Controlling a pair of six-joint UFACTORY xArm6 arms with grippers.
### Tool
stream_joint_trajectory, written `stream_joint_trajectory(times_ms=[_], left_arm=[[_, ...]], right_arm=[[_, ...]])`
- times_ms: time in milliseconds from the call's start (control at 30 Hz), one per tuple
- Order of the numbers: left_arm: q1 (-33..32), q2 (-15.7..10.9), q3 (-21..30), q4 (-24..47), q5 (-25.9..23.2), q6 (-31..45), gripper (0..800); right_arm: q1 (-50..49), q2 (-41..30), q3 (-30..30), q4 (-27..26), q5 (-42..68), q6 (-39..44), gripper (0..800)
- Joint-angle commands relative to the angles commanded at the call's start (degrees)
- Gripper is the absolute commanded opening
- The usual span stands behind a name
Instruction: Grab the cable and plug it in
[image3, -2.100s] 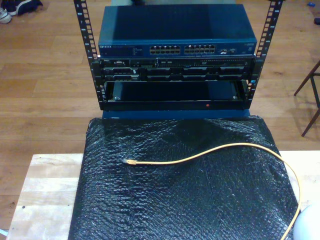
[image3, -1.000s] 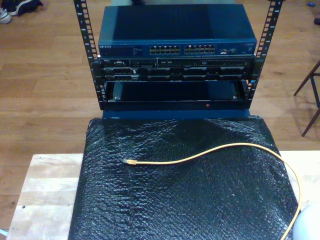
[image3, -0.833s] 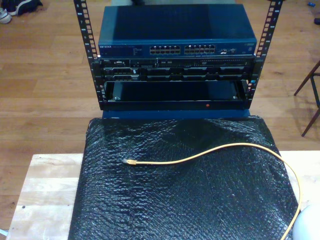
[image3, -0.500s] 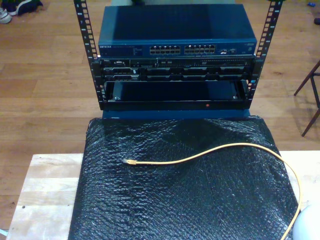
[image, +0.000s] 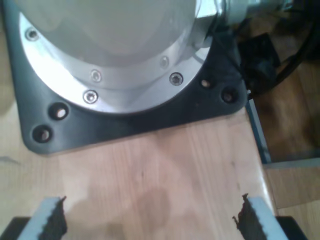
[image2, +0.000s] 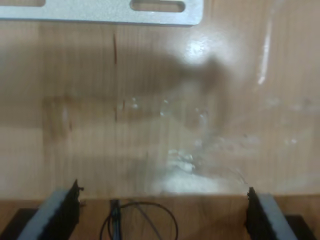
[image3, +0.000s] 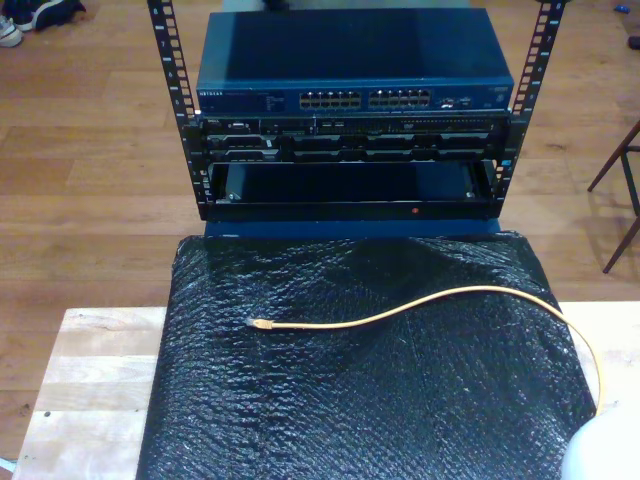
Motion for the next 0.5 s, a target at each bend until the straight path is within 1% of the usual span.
stream_joint_trajectory(times_ms=[100,167,300,500], left_arm=[[-0.18,0.00,-2.46,-0.09,3.52,-0.18,800],[-0.18,0.00,-4.22,-0.18,4.92,-0.26,800],[-0.53,0.09,-7.30,-1.67,5.54,-1.58,800],[-0.62,0.09,-9.32,-3.25,5.89,-2.46,800]], right_arm=[[-0.09,0.00,-2.81,0.09,3.87,0.35,797],[-0.09,0.00,-4.40,0.09,5.19,2.20,797],[0.09,0.09,-7.91,0.35,7.47,7.65,797],[0.79,0.26,-13.89,0.53,14.86,13.45,797]])
